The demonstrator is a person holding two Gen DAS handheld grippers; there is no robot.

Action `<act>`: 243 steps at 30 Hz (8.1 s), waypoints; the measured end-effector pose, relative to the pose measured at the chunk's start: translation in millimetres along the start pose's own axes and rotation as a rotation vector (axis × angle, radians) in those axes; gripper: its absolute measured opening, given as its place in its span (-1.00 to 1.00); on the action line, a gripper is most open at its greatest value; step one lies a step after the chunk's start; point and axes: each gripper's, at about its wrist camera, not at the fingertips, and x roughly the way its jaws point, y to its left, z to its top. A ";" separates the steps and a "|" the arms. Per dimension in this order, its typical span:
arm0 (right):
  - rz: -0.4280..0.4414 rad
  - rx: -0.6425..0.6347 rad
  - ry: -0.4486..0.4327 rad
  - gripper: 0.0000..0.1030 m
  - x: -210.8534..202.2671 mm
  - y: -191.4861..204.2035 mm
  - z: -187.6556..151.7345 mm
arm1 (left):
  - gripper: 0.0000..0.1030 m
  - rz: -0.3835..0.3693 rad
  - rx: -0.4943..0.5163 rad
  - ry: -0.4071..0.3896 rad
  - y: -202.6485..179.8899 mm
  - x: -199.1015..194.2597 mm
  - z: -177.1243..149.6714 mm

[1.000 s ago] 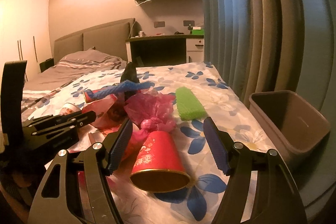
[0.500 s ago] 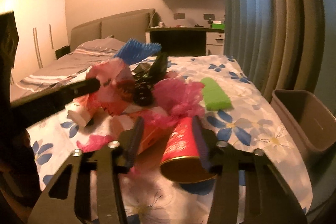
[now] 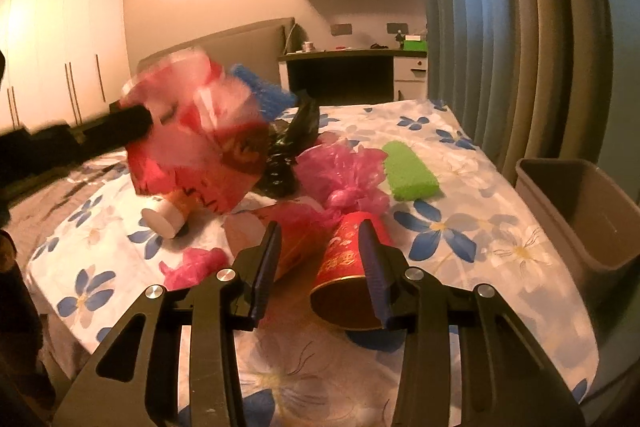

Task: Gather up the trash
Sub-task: 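Lift both held bags and carry them toward the grey bin, then open both tools over the grey bin to drop the bags, then move both tools back over the trash on the bed, then grasp the blue mesh net with the left tool while the right tool grasps a pink bag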

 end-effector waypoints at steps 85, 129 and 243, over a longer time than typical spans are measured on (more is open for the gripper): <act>-0.392 0.192 -0.345 -0.93 -108.2 -193.7 15.5 | -0.92 -0.176 0.211 -0.026 -168.7 145.1 18.0; -0.598 0.277 -0.309 -0.92 -78.1 -269.6 16.8 | -0.88 -0.322 0.197 0.180 -227.1 285.4 -22.1; -0.066 0.024 0.100 0.45 108.6 3.1 53.3 | -0.90 0.264 -0.146 -0.064 78.7 62.8 17.5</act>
